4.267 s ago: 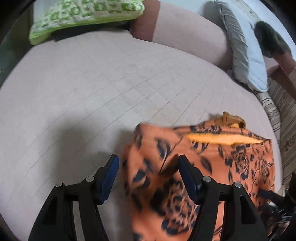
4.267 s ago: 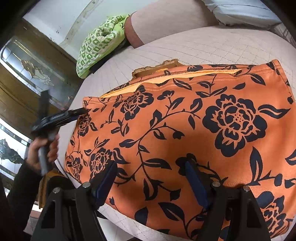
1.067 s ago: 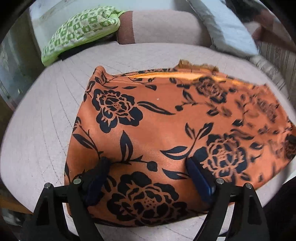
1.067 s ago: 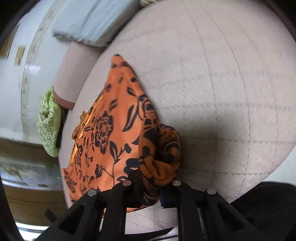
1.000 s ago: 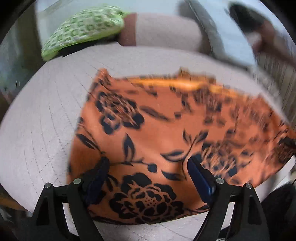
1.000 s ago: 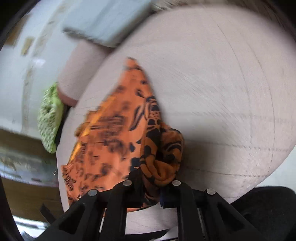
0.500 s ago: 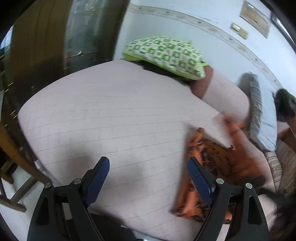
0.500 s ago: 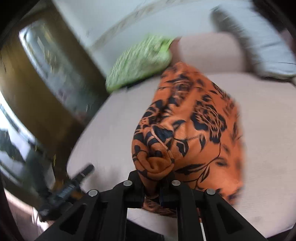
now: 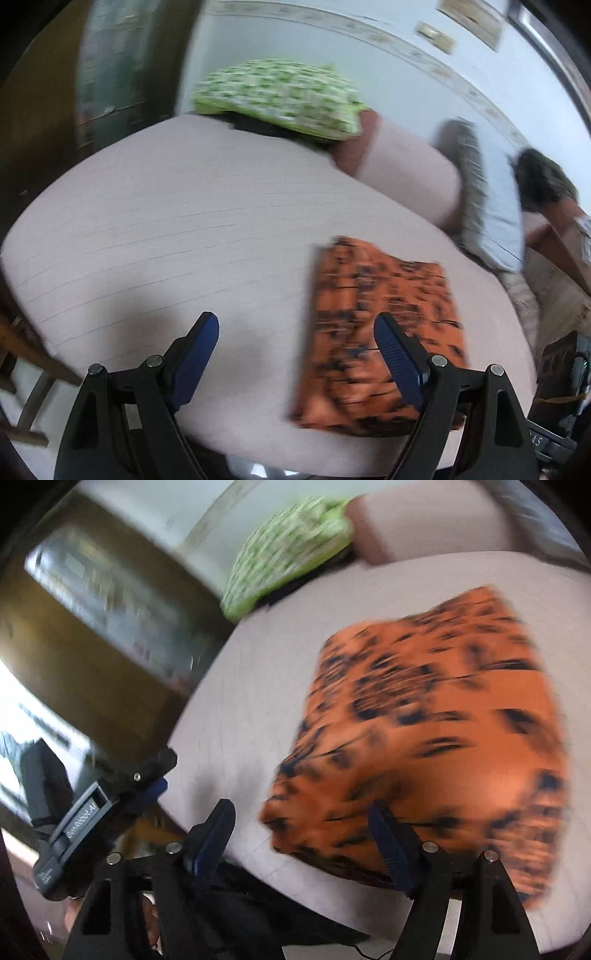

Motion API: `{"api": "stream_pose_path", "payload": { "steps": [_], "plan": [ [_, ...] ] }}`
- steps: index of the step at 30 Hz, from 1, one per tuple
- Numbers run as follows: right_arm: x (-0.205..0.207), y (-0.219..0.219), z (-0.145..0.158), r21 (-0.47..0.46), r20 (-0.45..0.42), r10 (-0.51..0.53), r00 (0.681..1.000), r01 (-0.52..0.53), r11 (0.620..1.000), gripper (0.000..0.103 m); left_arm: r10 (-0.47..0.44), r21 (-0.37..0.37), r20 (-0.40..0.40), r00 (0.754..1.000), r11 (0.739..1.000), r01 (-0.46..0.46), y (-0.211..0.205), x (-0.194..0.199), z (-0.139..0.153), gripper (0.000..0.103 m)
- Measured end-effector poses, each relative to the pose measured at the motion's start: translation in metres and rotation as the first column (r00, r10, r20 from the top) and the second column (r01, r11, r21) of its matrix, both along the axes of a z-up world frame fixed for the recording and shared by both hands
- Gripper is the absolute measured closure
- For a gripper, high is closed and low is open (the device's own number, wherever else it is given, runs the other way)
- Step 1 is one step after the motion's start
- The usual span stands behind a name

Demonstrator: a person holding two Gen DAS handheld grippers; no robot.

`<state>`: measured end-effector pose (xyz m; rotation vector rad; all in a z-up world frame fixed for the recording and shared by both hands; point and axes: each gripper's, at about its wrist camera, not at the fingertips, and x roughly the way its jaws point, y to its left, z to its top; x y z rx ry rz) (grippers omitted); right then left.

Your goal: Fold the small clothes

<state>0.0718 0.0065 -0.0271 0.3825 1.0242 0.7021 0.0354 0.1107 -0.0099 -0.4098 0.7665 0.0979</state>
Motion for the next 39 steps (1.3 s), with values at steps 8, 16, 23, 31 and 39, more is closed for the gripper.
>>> {"api": "stream_pose_path", "payload": {
  "steps": [8,16,23,31,39],
  "plan": [
    [0.012,-0.101,-0.01,0.116,-0.081,-0.204,0.976,0.213,0.97,0.026,-0.207,-0.337,-0.179,0.962,0.931,0.138,-0.043,0.048,-0.059,0.017],
    [0.01,-0.138,-0.079,0.178,-0.356,-0.22,0.908,0.297,0.938,0.026,-0.07,-0.417,-0.265,0.962,0.908,-0.049,-0.003,0.012,-0.095,0.066],
    [0.019,-0.15,-0.052,0.214,-0.259,-0.229,0.939,0.287,0.934,0.026,0.037,-0.194,-0.209,0.977,0.978,-0.079,-0.004,0.0,-0.03,0.034],
    [0.053,-0.167,-0.044,0.223,-0.232,-0.235,0.944,0.287,0.932,0.026,-0.179,-0.065,-0.167,0.97,0.983,0.171,-0.055,0.07,-0.02,0.03],
    [0.131,-0.164,-0.069,0.266,-0.322,-0.183,0.929,0.275,0.924,0.026,-0.034,-0.056,-0.348,0.937,0.998,0.016,-0.035,0.077,-0.09,0.015]
  ]
}}
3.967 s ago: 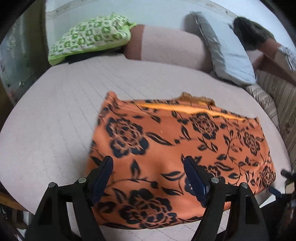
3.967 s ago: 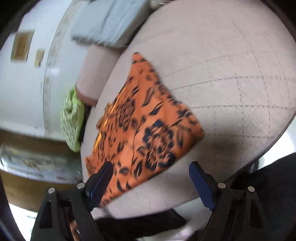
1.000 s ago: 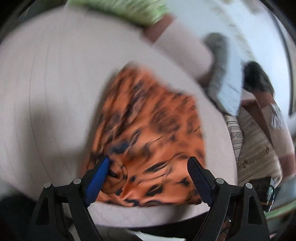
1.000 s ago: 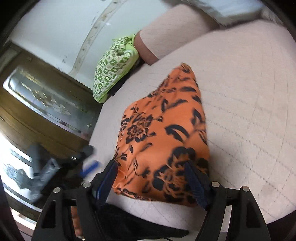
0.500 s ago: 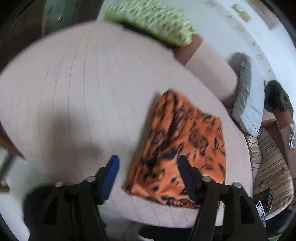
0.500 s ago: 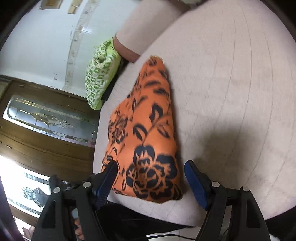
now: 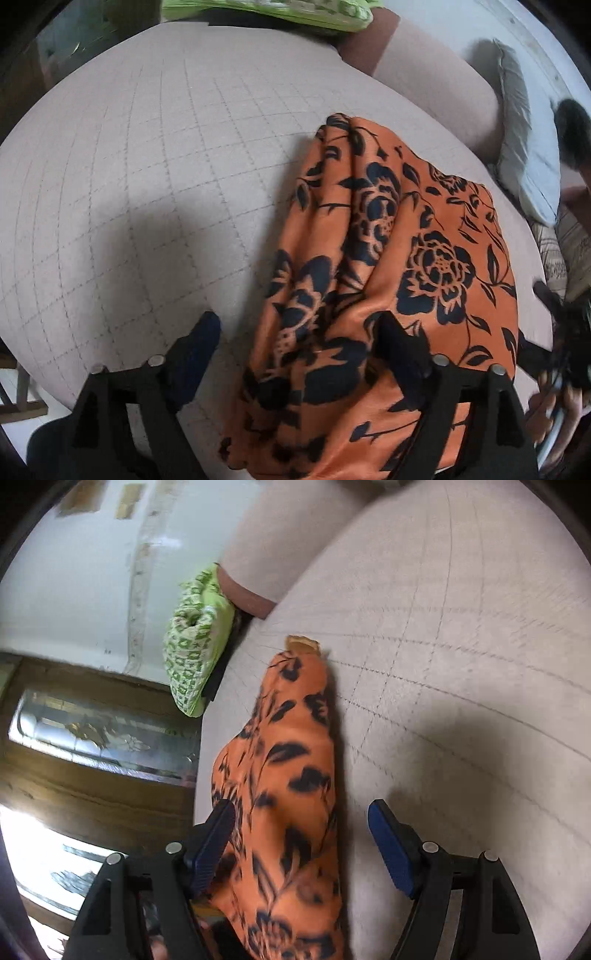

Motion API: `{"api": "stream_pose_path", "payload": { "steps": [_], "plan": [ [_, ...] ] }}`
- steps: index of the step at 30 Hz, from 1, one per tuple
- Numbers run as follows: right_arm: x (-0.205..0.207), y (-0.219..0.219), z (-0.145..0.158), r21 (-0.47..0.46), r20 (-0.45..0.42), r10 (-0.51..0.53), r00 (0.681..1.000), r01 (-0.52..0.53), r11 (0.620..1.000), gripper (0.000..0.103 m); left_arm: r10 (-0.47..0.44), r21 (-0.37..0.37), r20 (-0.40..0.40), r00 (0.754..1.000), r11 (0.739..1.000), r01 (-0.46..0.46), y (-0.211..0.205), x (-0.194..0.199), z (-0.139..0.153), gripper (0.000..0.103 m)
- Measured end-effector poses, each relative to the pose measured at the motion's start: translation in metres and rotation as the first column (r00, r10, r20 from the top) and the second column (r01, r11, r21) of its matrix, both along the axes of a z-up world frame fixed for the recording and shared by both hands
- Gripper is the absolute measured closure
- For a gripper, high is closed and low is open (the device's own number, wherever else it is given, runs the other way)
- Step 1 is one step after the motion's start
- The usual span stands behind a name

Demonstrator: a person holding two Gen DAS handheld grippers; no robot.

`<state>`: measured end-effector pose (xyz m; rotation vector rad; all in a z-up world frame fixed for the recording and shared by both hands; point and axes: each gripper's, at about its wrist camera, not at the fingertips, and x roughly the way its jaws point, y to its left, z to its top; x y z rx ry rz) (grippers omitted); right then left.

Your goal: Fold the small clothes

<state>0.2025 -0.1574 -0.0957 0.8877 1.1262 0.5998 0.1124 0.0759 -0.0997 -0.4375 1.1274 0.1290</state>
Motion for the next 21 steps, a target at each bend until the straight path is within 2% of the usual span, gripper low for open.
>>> {"api": "stream_pose_path", "payload": {
  "steps": [5,6,7,8,10,11,13,14,15,17,19,21],
  "plan": [
    [0.057,0.019,-0.027,0.12,-0.089,0.032,0.996,-0.021,0.993,0.026,-0.021,0.063,0.013,1.0,0.998,0.02,-0.009,-0.002,0.003,0.014],
    [0.063,0.023,-0.033,0.139,-0.111,0.049,0.993,-0.033,0.99,0.032,-0.02,0.064,0.014,1.0,0.998,0.019,-0.01,-0.001,0.003,0.014],
    [0.071,0.032,-0.037,0.138,-0.127,0.082,0.988,-0.064,0.988,0.059,-0.019,0.068,0.014,1.0,0.998,0.018,-0.01,-0.001,0.002,0.013],
    [0.073,0.039,-0.035,0.113,-0.122,0.111,0.986,-0.097,0.989,0.071,-0.022,0.07,0.016,1.0,0.997,0.021,-0.011,0.002,0.001,0.013],
    [0.07,0.05,-0.012,0.017,-0.036,0.139,0.99,-0.138,0.99,0.072,-0.024,0.075,0.022,0.999,0.997,0.023,-0.016,0.003,0.0,0.01],
    [0.065,0.053,0.002,-0.013,0.01,0.142,0.99,-0.142,0.99,0.072,-0.023,0.072,0.024,0.999,0.997,0.021,-0.015,0.003,-0.001,0.01],
    [0.06,0.054,0.011,-0.07,0.052,0.134,0.99,-0.13,0.989,0.072,-0.026,0.07,0.028,0.999,0.997,0.024,-0.014,0.005,-0.004,0.009],
    [0.061,0.057,0.001,-0.172,0.022,0.136,0.99,-0.13,0.976,0.068,-0.03,0.076,0.028,0.999,0.997,0.028,-0.014,0.004,-0.003,0.009],
    [0.062,0.056,-0.01,-0.204,-0.026,0.129,0.991,-0.131,0.97,0.062,-0.029,0.087,0.03,0.999,0.996,0.026,-0.015,0.005,-0.003,0.009],
    [0.058,0.046,-0.014,-0.111,-0.066,0.091,0.994,-0.098,0.989,0.051,-0.029,0.088,0.037,0.999,0.996,0.026,-0.016,0.003,-0.004,0.009],
    [0.046,0.038,0.004,-0.089,-0.008,0.074,0.997,-0.074,0.993,0.033,-0.023,0.074,0.04,0.999,0.997,0.02,-0.015,0.002,-0.004,0.009],
    [0.027,0.031,0.02,-0.084,0.036,0.081,0.996,-0.078,0.993,0.032,-0.025,0.075,0.043,0.999,0.997,0.022,-0.016,0.002,-0.007,0.009]
  ]
}}
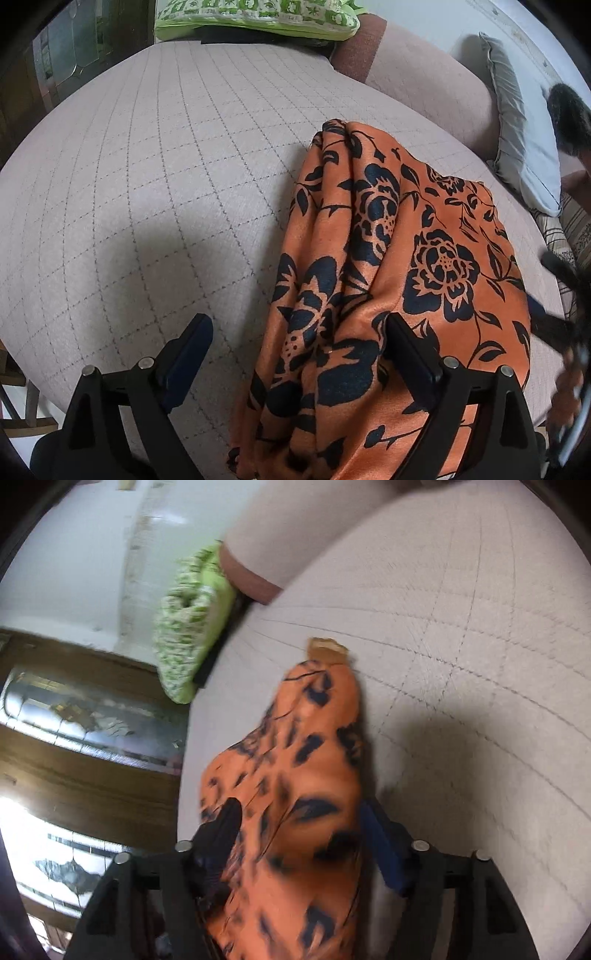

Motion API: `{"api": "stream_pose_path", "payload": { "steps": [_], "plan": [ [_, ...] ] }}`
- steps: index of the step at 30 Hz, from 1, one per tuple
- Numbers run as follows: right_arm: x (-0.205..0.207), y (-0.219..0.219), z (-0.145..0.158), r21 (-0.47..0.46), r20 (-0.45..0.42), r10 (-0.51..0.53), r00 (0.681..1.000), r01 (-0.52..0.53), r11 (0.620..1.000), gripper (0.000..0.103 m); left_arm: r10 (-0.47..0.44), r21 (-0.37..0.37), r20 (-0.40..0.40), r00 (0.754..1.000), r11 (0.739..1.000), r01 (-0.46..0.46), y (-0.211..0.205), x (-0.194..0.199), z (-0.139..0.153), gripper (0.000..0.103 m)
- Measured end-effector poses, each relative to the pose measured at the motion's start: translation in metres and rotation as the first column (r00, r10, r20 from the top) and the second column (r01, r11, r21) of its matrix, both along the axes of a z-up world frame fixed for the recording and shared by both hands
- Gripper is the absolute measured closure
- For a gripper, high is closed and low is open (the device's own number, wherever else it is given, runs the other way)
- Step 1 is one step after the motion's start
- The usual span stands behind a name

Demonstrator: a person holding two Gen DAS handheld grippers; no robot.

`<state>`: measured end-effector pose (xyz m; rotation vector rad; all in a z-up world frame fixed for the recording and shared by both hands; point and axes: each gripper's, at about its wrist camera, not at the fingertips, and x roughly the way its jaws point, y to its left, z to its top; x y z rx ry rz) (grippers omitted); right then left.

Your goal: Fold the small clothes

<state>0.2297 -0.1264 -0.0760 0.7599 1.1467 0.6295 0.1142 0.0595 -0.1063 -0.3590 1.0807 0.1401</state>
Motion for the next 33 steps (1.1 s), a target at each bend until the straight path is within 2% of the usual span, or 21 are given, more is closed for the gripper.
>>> {"api": "stream_pose_path", "payload": {
  "steps": [3,7,8,9,10,13,14,15,16,17,18,19,21,22,24,25,27,30,33],
  "plan": [
    [-0.033,-0.006,0.004,0.017,-0.008,0.043,0.999,-0.043,0.999,0.032,-0.002,-0.002,0.004,1.0,1.0,0.002,0.002,-0.003,-0.003,0.009],
    [-0.059,-0.001,-0.024,0.029,-0.089,0.084,0.992,-0.082,0.996,0.033,-0.003,0.0,0.008,1.0,1.0,0.003,0.004,-0.007,0.0,0.009],
    [-0.062,0.002,-0.03,0.033,-0.102,0.104,0.989,-0.101,0.994,0.039,-0.002,0.004,0.009,1.0,1.0,0.002,0.004,-0.008,0.002,0.009],
    [-0.064,0.011,-0.033,0.031,-0.1,0.143,0.985,-0.141,0.99,0.054,-0.004,0.003,0.011,1.0,1.0,0.004,0.004,-0.009,0.003,0.009],
    [-0.067,0.015,-0.028,-0.021,-0.069,0.138,0.988,-0.139,0.99,0.064,-0.007,0.004,0.013,1.0,1.0,0.006,0.004,-0.01,0.005,0.009],
    [-0.08,0.018,0.01,-0.09,0.061,0.146,0.987,-0.14,0.986,0.067,-0.009,0.0,0.016,1.0,1.0,0.009,0.003,-0.012,0.005,0.009],
    [-0.085,0.019,0.014,-0.13,0.08,0.158,0.984,-0.147,0.981,0.067,-0.008,-0.001,0.015,1.0,1.0,0.008,0.002,-0.013,0.005,0.009],
    [-0.084,0.022,0.007,-0.164,0.06,0.176,0.982,-0.164,0.973,0.067,-0.02,-0.026,0.014,1.0,0.999,0.02,0.003,-0.012,0.006,0.009],
    [-0.083,0.024,-0.014,-0.223,-0.013,0.199,0.98,-0.196,0.955,0.061,-0.022,-0.036,0.018,1.0,0.999,0.022,0.004,-0.014,0.011,0.009],
    [-0.082,0.016,-0.026,-0.19,-0.037,0.168,0.985,-0.171,0.967,0.061,-0.025,-0.039,0.026,0.999,0.999,0.026,0.005,-0.016,0.016,0.009],
    [-0.082,0.005,-0.028,-0.116,-0.047,0.134,0.99,-0.139,0.983,0.054,-0.034,-0.045,0.049,0.998,0.998,0.036,0.01,-0.019,0.025,0.009],
    [-0.082,0.0,-0.027,-0.091,-0.051,0.12,0.991,-0.124,0.988,0.042,-0.037,-0.058,0.066,0.997,0.997,0.041,0.014,-0.021,0.03,0.009],
    [-0.086,-0.012,-0.019,-0.095,-0.015,0.085,0.996,-0.086,0.992,0.028,-0.023,-0.122,0.09,0.996,0.992,0.034,0.031,-0.022,0.037,0.009],
    [-0.088,-0.017,-0.017,-0.096,0.002,0.086,0.996,-0.085,0.992,0.028,-0.008,-0.188,0.089,0.996,0.982,0.024,0.043,-0.019,0.037,0.009],
    [-0.089,-0.022,-0.022,-0.078,-0.019,0.093,0.996,-0.094,0.993,0.028,0.001,-0.29,0.049,0.999,0.957,0.013,0.058,-0.004,0.027,0.009],
    [-0.088,-0.022,-0.026,-0.071,-0.032,0.087,0.996,-0.089,0.994,0.028,-0.011,-0.318,0.037,0.999,0.948,0.022,0.06,0.003,0.024,0.009],
    [-0.092,-0.03,-0.028,-0.054,-0.02,0.075,0.997,-0.076,0.996,0.028,-0.042,-0.33,0.009,0.999,0.943,0.042,0.058,0.022,0.019,0.009],
    [-0.098,-0.028,-0.022,-0.057,0.002,0.115,0.993,-0.115,0.992,0.028,-0.102,-0.335,0.012,0.995,0.937,0.1,0.047,0.052,0.022,0.009],
    [-0.104,-0.016,-0.017,-0.089,0.023,0.14,0.99,-0.138,0.986,0.028,-0.15,-0.325,-0.053,0.987,0.937,0.125,0.038,0.082,0.007,0.009]
  ]
}}
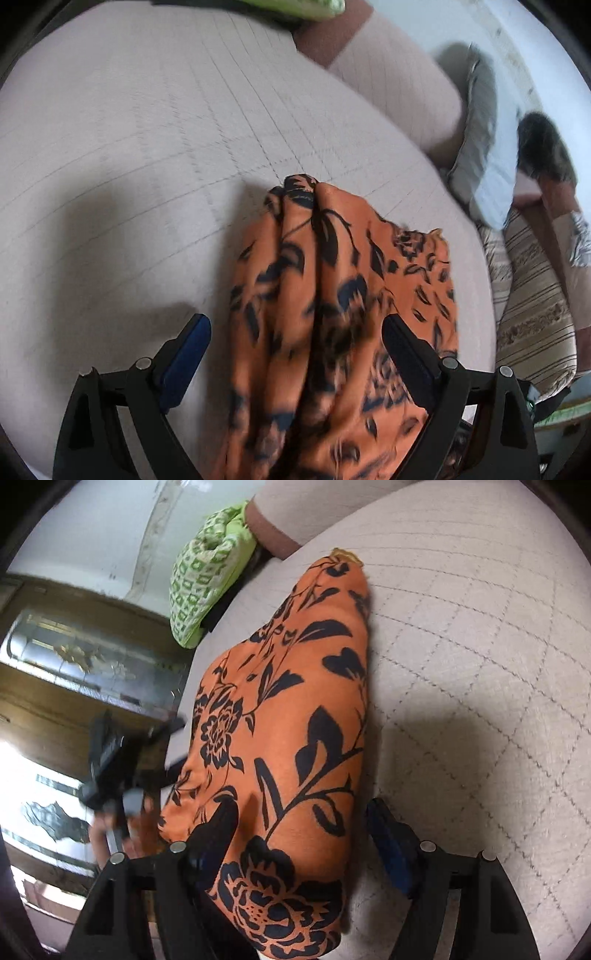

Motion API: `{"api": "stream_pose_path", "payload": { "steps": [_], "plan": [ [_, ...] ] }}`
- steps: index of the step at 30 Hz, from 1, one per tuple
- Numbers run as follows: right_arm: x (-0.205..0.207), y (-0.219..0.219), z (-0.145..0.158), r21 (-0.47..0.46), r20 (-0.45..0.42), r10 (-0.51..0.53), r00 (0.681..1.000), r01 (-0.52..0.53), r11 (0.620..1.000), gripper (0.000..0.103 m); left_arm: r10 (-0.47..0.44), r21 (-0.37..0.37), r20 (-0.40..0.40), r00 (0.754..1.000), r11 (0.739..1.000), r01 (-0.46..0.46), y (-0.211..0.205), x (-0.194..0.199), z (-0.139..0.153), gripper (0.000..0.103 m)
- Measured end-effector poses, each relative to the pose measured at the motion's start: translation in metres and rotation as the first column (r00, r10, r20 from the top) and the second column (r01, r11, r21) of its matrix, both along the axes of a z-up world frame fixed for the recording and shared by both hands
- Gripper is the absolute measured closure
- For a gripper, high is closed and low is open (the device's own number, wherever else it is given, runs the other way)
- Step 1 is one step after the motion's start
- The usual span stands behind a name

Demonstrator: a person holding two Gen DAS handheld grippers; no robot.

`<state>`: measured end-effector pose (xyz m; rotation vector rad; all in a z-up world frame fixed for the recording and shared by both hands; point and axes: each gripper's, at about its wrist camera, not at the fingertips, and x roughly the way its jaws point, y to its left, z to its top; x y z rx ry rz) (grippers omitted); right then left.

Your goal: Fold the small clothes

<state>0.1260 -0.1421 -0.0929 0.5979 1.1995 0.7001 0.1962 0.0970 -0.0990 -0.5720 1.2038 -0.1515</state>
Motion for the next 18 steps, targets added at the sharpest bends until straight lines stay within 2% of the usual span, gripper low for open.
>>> {"api": "stream_pose_path", "payload": {
  "steps": [1,2,3,4,5,6,7,8,9,10,11,12,14,16,18],
  "plan": [
    [0.001,0.002,0.001,0.001,0.002,0.003,1.0,-0.003,1.0,0.028,0.0,-0.004,-0.02,1.0,1.0,0.0,0.001,0.005,-0.006,0.012],
    [0.002,0.004,0.001,0.001,0.002,0.006,1.0,-0.006,1.0,0.028,0.013,-0.036,-0.036,0.999,0.999,-0.015,0.005,0.007,-0.011,0.037],
    [0.004,0.006,0.001,0.001,0.003,0.009,1.0,-0.009,1.0,0.028,0.037,-0.157,-0.047,0.998,0.987,-0.044,0.013,0.006,-0.015,0.062],
    [0.004,0.005,0.002,0.002,0.006,0.014,1.0,-0.014,1.0,0.028,0.069,-0.222,-0.056,0.996,0.972,-0.079,0.02,0.003,-0.014,0.075],
    [0.005,0.007,0.002,0.003,0.007,0.015,1.0,-0.015,1.0,0.028,0.088,-0.219,-0.022,0.996,0.971,-0.091,0.023,-0.001,-0.005,0.079],
    [0.005,0.007,0.002,0.005,0.009,0.017,1.0,-0.017,1.0,0.028,0.06,-0.154,0.06,0.996,0.987,-0.05,0.017,-0.005,0.008,0.079],
    [0.006,0.011,0.002,0.005,0.012,0.02,1.0,-0.02,1.0,0.028,0.034,-0.099,0.09,0.995,0.995,-0.025,0.011,-0.009,0.007,0.079],
    [0.005,0.011,0.002,0.001,0.017,0.025,1.0,-0.025,1.0,0.028,0.03,-0.056,0.051,0.998,0.998,-0.027,0.008,-0.007,-0.004,0.075],
    [0.005,0.011,0.001,0.0,0.021,0.027,0.999,-0.027,1.0,0.028,0.078,-0.101,0.006,0.997,0.992,-0.077,0.017,-0.009,-0.021,0.068],
    [0.006,0.012,0.0,-0.001,0.022,0.028,0.999,-0.028,1.0,0.028,0.119,-0.192,-0.01,0.993,0.974,-0.118,0.028,-0.012,-0.027,0.064],
    [0.006,0.012,0.0,-0.002,0.02,0.028,0.999,-0.028,1.0,0.028,0.135,-0.235,-0.032,0.99,0.962,-0.139,0.035,-0.015,-0.027,0.058],
    [0.006,0.011,0.0,-0.002,0.013,0.027,1.0,-0.027,1.0,0.028,0.141,-0.243,-0.054,0.988,0.958,-0.15,0.038,-0.019,-0.02,0.053],
    [0.009,0.01,0.0,0.014,-0.004,0.024,1.0,-0.024,1.0,0.028,0.132,-0.18,-0.021,0.991,0.975,-0.133,0.04,-0.031,0.0,0.027],
    [0.012,0.008,-0.003,0.034,-0.022,0.014,1.0,-0.013,0.999,0.029,0.08,-0.088,0.059,0.995,0.993,-0.074,0.039,-0.054,0.024,0.02],
    [0.013,0.004,-0.004,0.055,-0.035,-0.002,0.999,0.004,0.998,0.029,0.029,-0.028,0.071,0.997,0.999,-0.027,0.035,-0.073,0.033,0.019]
  ]
}}
